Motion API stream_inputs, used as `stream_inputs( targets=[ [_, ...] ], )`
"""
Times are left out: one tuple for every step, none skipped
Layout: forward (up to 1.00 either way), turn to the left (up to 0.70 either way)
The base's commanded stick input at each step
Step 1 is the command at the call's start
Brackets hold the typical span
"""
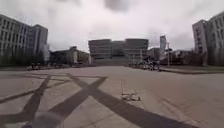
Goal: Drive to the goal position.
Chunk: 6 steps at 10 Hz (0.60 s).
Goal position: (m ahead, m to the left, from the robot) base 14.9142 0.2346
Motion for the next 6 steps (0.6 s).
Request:
stream_inputs(
  targets=[
    [0.6,0.01],
    [0.6,0.01],
    [0.6,0.01],
    [0.6,0.01],
    [0.6,0.01],
    [0.6,0.01]
  ],
)
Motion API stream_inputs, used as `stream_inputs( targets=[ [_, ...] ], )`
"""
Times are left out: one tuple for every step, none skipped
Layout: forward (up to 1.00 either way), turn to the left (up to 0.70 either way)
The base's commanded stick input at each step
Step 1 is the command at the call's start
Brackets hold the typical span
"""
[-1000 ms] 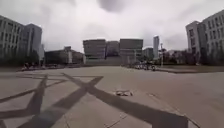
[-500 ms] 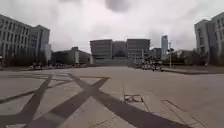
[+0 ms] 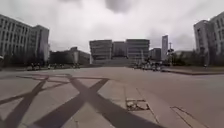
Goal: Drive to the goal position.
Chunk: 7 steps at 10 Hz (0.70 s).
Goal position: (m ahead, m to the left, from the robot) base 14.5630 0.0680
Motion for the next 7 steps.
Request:
stream_inputs(
  targets=[
    [0.6,0.01],
    [0.6,0.01],
    [0.6,0.01],
    [0.6,0.01],
    [0.6,0.01],
    [0.6,0.01],
    [0.6,0.01]
  ],
)
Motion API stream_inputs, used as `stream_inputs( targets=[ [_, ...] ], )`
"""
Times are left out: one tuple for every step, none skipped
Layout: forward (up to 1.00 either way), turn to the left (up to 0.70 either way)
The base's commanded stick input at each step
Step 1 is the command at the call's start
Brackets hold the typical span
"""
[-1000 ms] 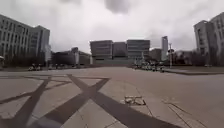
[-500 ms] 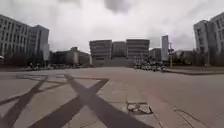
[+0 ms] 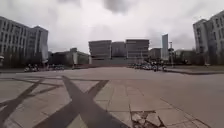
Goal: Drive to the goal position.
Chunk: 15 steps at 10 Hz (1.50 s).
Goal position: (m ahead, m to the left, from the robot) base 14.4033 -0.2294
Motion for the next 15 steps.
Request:
stream_inputs(
  targets=[
    [0.6,0.01],
    [0.6,0.01],
    [0.6,0.01],
    [0.6,0.01],
    [0.6,0.01],
    [0.6,0.01],
    [0.6,0.01],
    [0.6,0.01],
    [0.6,0.01],
    [0.6,0.01],
    [0.6,0.01],
    [0.6,0.01],
    [0.6,0.01],
    [0.6,0.01],
    [0.6,0.01]
  ],
)
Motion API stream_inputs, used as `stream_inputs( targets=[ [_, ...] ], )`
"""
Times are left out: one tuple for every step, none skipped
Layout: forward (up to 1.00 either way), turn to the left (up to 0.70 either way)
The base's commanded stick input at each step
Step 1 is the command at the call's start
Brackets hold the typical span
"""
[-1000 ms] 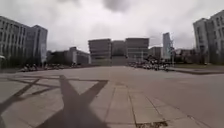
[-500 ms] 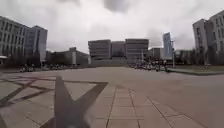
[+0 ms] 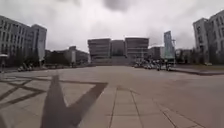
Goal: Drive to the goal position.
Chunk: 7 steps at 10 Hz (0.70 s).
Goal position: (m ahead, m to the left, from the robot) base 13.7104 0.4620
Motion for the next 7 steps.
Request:
stream_inputs(
  targets=[
    [0.6,0.01],
    [0.6,0.01],
    [0.6,0.01],
    [0.6,0.01],
    [0.6,0.01],
    [0.6,0.01],
    [0.6,0.01]
  ],
)
